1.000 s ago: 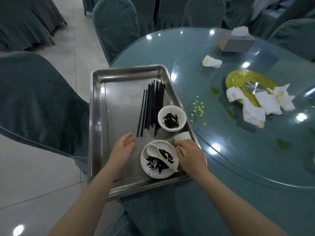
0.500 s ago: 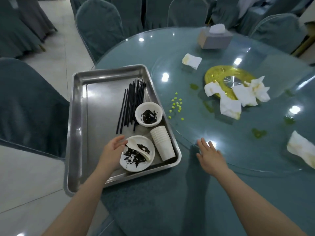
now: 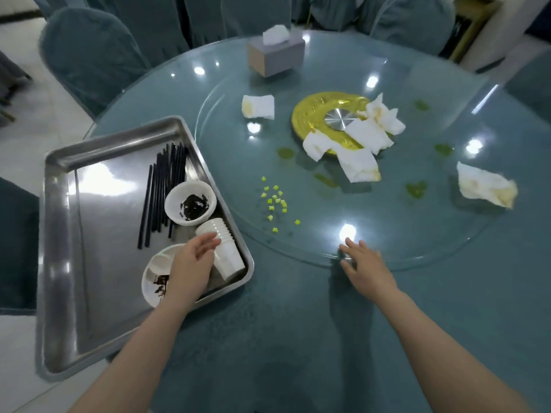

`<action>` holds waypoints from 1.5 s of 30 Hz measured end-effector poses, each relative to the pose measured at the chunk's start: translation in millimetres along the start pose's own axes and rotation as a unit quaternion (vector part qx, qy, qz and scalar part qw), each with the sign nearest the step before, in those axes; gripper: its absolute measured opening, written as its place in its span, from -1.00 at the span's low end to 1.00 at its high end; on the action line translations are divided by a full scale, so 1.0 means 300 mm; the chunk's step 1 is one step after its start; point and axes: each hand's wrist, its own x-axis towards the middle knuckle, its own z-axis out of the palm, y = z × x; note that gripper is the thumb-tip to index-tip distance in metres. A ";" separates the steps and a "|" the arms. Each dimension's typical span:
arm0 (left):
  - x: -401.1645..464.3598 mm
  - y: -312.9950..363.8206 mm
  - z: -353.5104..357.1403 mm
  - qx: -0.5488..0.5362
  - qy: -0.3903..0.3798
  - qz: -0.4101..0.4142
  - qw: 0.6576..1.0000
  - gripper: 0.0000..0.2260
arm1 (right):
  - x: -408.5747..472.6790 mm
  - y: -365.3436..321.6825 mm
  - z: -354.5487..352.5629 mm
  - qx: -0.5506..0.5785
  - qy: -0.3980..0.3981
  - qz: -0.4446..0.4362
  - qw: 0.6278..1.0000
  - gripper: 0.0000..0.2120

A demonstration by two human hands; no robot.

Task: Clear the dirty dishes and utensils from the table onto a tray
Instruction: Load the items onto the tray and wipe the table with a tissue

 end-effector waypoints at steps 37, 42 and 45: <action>0.227 0.226 0.950 0.447 -0.204 0.172 0.854 -0.28 | 0.186 0.282 -0.207 0.111 0.078 -0.029 0.990 -0.48; 0.202 0.200 0.982 0.467 -0.183 0.222 0.836 -0.41 | 0.228 0.297 -0.231 0.095 0.080 -0.005 0.992 -0.45; 0.203 0.191 0.980 0.467 -0.174 0.255 0.829 -0.49 | 0.233 0.295 -0.242 0.084 0.069 -0.020 0.994 -0.45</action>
